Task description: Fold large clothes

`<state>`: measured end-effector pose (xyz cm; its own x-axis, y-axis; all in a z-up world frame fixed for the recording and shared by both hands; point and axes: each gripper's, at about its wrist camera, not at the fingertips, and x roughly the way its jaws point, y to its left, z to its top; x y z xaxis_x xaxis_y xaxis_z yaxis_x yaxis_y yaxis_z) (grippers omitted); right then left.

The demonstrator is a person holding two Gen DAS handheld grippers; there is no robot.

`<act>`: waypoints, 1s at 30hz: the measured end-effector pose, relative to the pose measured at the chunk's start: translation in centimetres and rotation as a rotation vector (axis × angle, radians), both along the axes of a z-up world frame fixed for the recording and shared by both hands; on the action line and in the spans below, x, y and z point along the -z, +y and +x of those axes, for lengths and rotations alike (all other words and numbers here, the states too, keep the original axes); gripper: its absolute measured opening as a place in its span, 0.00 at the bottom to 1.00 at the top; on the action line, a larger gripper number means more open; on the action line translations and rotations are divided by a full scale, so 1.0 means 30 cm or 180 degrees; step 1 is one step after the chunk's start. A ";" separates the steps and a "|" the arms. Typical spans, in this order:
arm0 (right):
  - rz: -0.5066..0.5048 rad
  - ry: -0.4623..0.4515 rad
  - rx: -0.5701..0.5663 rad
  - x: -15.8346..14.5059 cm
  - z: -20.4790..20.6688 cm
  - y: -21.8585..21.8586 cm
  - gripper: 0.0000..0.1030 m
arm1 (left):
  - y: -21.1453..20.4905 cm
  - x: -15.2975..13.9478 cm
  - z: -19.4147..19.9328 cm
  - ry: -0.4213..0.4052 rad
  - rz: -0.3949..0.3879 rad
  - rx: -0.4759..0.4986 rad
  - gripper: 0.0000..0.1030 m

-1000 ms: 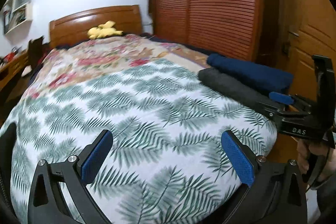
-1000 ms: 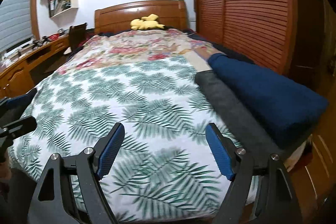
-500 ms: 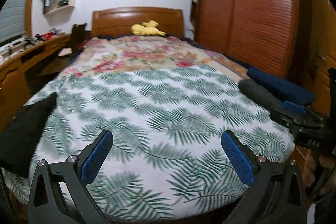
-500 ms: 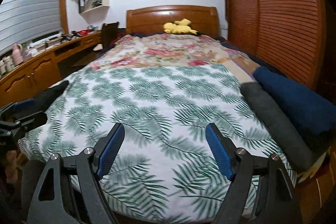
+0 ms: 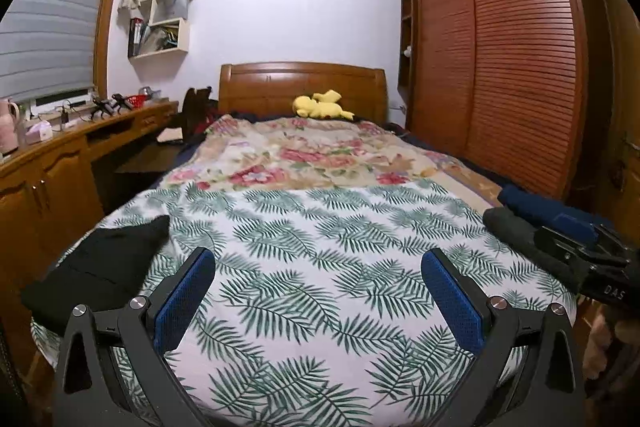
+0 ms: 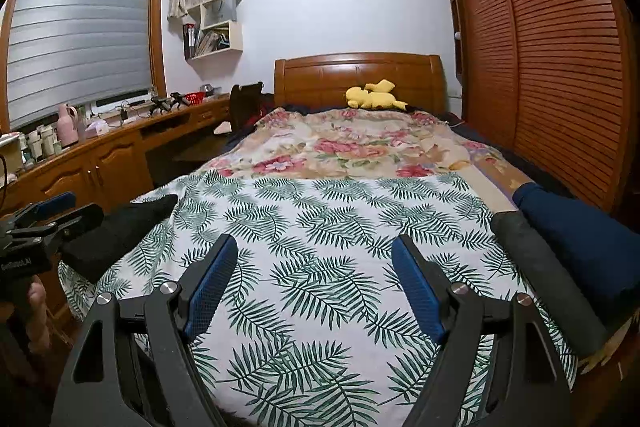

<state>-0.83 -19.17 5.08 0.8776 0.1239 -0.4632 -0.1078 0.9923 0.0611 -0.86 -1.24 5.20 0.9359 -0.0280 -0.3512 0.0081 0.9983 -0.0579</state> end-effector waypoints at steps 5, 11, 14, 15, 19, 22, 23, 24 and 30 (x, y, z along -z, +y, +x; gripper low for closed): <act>0.0013 -0.0010 0.0018 0.001 -0.003 -0.004 0.78 | -0.013 0.015 -0.005 -0.0035 0.0044 -0.0003 0.99; 0.0023 -0.0011 0.0023 0.002 -0.005 -0.008 0.78 | -0.020 0.010 0.012 -0.0026 0.0038 0.0012 0.99; 0.0014 -0.0017 0.0025 0.001 -0.008 -0.008 0.78 | -0.013 0.005 0.015 -0.0024 0.0039 0.0021 0.99; 0.0019 -0.0017 0.0025 0.001 -0.008 -0.008 0.78 | -0.013 0.002 0.015 -0.0024 0.0042 0.0025 0.99; 0.0014 -0.0022 0.0027 0.001 -0.008 -0.011 0.78 | -0.010 -0.005 0.015 -0.0023 0.0050 0.0026 0.99; 0.0021 -0.0016 0.0026 0.001 -0.008 -0.013 0.78 | -0.005 -0.006 0.015 -0.0022 0.0049 0.0029 0.99; 0.0020 -0.0017 0.0027 0.001 -0.009 -0.012 0.78 | -0.005 -0.007 0.015 -0.0024 0.0051 0.0031 0.99; 0.0019 -0.0019 0.0026 0.001 -0.009 -0.012 0.78 | -0.007 -0.006 0.014 -0.0023 0.0053 0.0029 0.99; 0.0018 -0.0019 0.0032 0.000 -0.008 -0.017 0.78 | -0.005 -0.009 0.014 -0.0019 0.0066 0.0038 0.99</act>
